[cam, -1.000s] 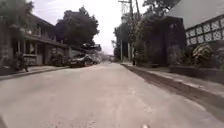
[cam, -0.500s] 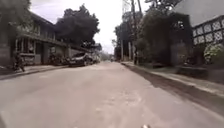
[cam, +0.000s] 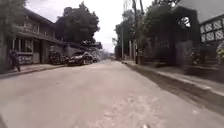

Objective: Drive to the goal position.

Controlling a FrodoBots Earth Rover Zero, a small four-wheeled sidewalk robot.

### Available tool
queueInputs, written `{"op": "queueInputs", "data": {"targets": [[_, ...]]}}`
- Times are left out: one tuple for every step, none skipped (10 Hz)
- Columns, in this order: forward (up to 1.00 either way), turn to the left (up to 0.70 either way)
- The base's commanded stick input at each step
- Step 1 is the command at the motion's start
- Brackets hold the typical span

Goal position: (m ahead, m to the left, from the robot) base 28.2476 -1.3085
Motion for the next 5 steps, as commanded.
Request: {"op": "queueInputs", "data": {"targets": [[0.70,0.00],[0.70,0.00],[0.70,0.00],[0.70,0.00],[0.70,0.00]]}}
